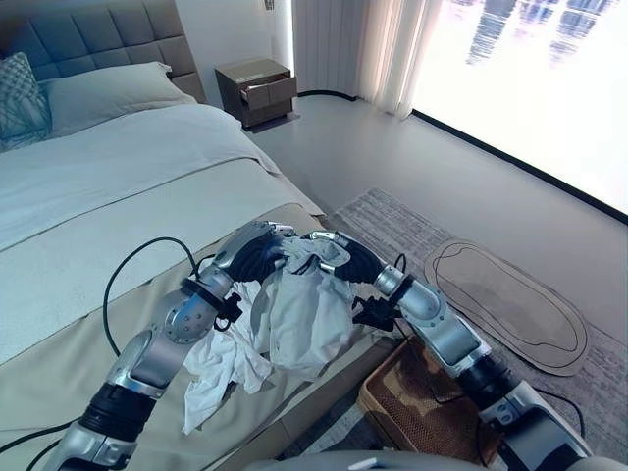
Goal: Pick up clothes into the bucket
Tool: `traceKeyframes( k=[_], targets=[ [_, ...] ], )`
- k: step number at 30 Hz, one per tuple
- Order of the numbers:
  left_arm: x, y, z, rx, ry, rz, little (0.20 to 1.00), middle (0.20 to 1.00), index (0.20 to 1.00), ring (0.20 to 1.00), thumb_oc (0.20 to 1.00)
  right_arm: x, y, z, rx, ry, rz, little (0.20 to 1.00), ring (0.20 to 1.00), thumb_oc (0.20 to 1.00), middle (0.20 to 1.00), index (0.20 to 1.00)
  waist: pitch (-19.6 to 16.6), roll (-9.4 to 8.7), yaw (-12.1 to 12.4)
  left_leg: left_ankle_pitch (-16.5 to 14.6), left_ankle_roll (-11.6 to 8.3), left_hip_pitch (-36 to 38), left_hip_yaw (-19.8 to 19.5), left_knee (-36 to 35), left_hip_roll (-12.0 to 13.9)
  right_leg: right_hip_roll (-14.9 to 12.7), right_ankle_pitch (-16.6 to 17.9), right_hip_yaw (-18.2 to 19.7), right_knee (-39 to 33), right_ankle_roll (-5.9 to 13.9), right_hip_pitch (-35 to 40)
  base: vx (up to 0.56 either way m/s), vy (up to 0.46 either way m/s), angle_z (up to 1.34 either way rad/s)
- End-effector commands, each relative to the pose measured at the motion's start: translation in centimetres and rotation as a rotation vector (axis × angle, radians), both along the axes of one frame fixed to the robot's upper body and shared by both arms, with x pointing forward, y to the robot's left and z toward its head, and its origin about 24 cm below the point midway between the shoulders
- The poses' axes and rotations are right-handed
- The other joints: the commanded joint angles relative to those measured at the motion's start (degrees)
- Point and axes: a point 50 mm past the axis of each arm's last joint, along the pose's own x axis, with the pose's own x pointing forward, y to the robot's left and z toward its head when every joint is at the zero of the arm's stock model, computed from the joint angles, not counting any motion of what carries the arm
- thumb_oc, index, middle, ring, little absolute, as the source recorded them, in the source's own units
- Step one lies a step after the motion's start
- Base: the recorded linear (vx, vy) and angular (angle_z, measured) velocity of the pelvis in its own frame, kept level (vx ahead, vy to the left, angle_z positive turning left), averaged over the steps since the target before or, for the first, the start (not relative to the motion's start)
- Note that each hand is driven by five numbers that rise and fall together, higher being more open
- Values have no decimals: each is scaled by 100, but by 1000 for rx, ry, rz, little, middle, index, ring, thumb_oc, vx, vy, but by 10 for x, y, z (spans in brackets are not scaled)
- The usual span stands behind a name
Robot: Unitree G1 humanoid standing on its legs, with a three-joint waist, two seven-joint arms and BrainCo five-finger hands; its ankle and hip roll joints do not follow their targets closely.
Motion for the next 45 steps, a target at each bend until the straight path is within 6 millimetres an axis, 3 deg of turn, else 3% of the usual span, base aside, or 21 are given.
traceKeyframes(
  k=[1, 5, 7, 8, 11, 12, 16, 24, 27, 30, 31, 32, 34, 41, 45],
  targets=[
    [-2, -10, 75, -281, -373, -67, 200, 200, 200, 200, 200, -21, 13, -40, -69, 157, 73, 200, 200, 200, 200, 200, -120, -247, 15, -451, 7, -147, -103, 450, 146, -493, 288, 282, 97, 306, -290, 0, 0, 0],
    [-3, -3, 70, -330, -374, -22, 200, 200, 200, 200, 200, -19, -4, -47, -71, 156, -34, 200, 200, 200, 200, 200, -118, -248, 7, -450, 5, -145, -110, 451, 144, -503, 296, 278, 102, 312, -290, 0, 0, 0],
    [-5, 1, 68, -358, -372, -1, 912, 912, 912, 912, 912, -19, -16, -54, -64, 182, -98, 200, 200, 200, 200, 200, -118, -253, -5, -450, 4, -150, -104, 459, 139, -504, 297, 277, 107, 317, -293, 0, 0, 0],
    [-5, 4, 66, -367, -372, 17, 1000, 1000, 1000, 1000, 1000, -19, -22, -56, -68, 181, -128, 200, 200, 200, 200, 200, -120, -257, -12, -451, 3, -152, -104, 461, 137, -505, 296, 283, 108, 316, -293, 0, 0, 0],
    [-5, 9, 60, -392, -358, 51, 1000, 1000, 1000, 1000, 1000, -20, -33, -61, -74, 192, -178, 200, 200, 200, 200, 200, -123, -261, -18, -455, 3, -154, -102, 463, 136, -508, 300, 291, 105, 317, -293, 0, 0, 0],
    [-6, 16, 54, -428, -344, 97, 1000, 1000, 1000, 1000, 1000, -22, -46, -66, -78, 203, -238, 200, 200, 200, 200, 200, -120, -271, -28, -455, 3, -156, -100, 465, 134, -507, 303, 289, 103, 319, -295, 0, 0, 0],
    [-7, 26, 44, -489, -319, 170, 1000, 1000, 1000, 1000, 1000, -26, -67, -71, -59, 225, -341, 200, 200, 200, 200, 200, -114, -284, -51, -448, 5, -167, -109, 460, 139, -512, 306, 287, 99, 322, -300, 0, 0, 0],
    [-12, 42, 22, -646, -274, 294, 1000, 1000, 1000, 1000, 1000, -31, -101, -69, 6, 205, -521, 200, 200, 200, 200, 200, -84, -292, -74, -438, 7, -184, -92, 463, 128, -515, 306, 301, 116, 326, -322, 0, 0, 0],
    [-18, 53, -4, -735, -183, 380, 1000, 1000, 1000, 1000, 1000, -36, -127, -62, 30, 145, -652, 200, 200, 200, 200, 200, -66, -291, -91, -502, 10, -166, -87, 483, 137, -507, 262, 301, 119, 341, -304, 11, -3, 0],
    [-23, 59, -17, -749, -143, 424, 1000, 1000, 1000, 1000, 1000, -40, -141, -60, 25, 118, -724, 200, 200, 200, 200, 200, -49, -289, -94, -519, 13, -168, -93, 498, 141, -506, 260, 305, 122, 342, -301, 24, -5, 0],
    [-28, 67, -32, -776, -88, 482, 1000, 1000, 1000, 1000, 1000, -46, -158, -59, 18, 91, -818, 200, 200, 200, 200, 200, -24, -288, -107, -525, 17, -181, -95, 516, 138, -510, 259, 301, 135, 345, -309, 0, 0, 0],
    [-29, 67, -32, -776, -86, 482, 1000, 1000, 1000, 1000, 1000, -47, -159, -59, 17, 91, -819, 200, 200, 200, 200, 200, -28, -286, -103, -527, 17, -182, -95, 519, 139, -510, 259, 301, 135, 345, -309, 0, 0, 0],
    [-37, 73, -48, -799, -35, 536, 1000, 1000, 1000, 1000, 1000, -55, -181, -60, -2, 65, -944, 200, 200, 200, 200, 200, 5, -297, -121, -541, 26, -208, -88, 548, 130, -519, 259, 307, 141, 355, -325, 0, 0, 0],
    [-52, 77, -71, -1002, 77, 569, 1000, 1000, 1000, 1000, 1000, -64, -218, -61, -36, 15, -1177, 200, 200, 200, 200, 200, 162, -285, -111, -617, 73, -346, -61, 720, 93, -565, 246, 374, 263, 372, -461, -8, -3, -3],
    [-52, 76, -72, -1121, 98, 546, 1000, 1000, 1000, 1000, 1000, -60, -230, -63, -5, 11, -1281, 200, 200, 200, 200, 200, 406, -240, -137, -680, 123, -489, -14, 877, 50, -633, 171, 449, 594, 380, -701, -70, 14, -7]
  ],
)
